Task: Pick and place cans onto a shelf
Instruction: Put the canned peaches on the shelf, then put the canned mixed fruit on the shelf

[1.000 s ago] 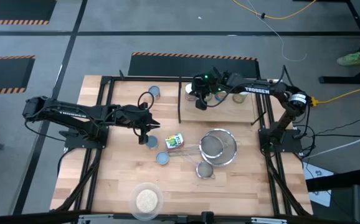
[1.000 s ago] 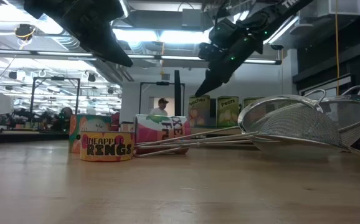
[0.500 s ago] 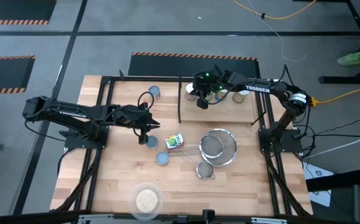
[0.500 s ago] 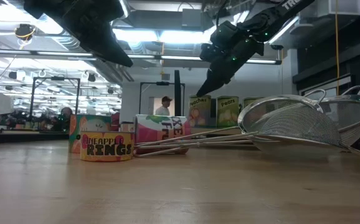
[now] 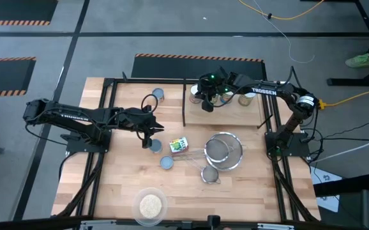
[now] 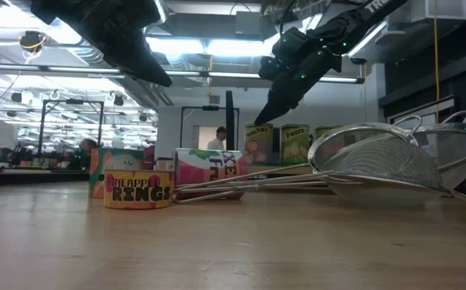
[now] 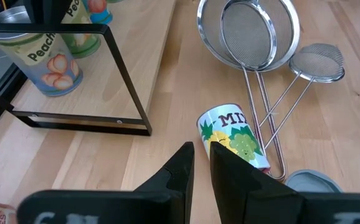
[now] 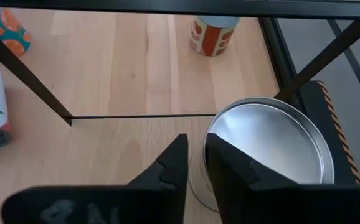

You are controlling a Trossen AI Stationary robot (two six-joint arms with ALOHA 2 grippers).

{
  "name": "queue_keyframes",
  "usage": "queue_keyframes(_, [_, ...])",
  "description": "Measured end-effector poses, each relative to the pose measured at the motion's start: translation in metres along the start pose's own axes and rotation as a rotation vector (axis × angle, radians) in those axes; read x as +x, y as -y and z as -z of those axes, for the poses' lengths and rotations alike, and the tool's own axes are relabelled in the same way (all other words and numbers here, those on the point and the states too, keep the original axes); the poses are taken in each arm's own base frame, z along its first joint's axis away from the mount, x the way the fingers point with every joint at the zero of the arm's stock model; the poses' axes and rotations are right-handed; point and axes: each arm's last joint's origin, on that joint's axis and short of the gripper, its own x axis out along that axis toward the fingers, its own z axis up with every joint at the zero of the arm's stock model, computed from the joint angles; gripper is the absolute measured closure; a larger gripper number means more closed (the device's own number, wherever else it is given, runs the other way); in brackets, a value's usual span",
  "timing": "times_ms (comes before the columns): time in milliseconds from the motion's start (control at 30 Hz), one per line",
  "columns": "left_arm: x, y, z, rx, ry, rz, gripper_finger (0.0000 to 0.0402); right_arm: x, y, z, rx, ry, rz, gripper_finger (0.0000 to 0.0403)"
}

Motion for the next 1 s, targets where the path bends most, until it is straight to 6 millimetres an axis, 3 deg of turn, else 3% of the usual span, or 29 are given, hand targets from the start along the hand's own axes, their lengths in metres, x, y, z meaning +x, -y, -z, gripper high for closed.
queue_keyframes(233, [0.0,0.0,0.0,0.0,-0.001,0.0,0.0357,0.0,0.0,0.0,0.0,0.0,0.001,0.03])
queue_keyframes(500, [0.0,0.0,0.0,0.0,-0.001,0.0,0.0357,-0.004,0.0,-0.001,-0.004,0.01,0.009,0.0296])
queue_keyframes(733, [0.0,0.0,0.0,0.0,-0.002,0.0,0.0357,-0.043,-0.005,-0.018,-0.033,0.103,0.054,0.0295])
queue_keyframes(1000, [0.0,0.0,0.001,0.0,-0.007,0.0,0.0357,-0.102,-0.033,-0.036,-0.066,0.206,0.05,0.0295])
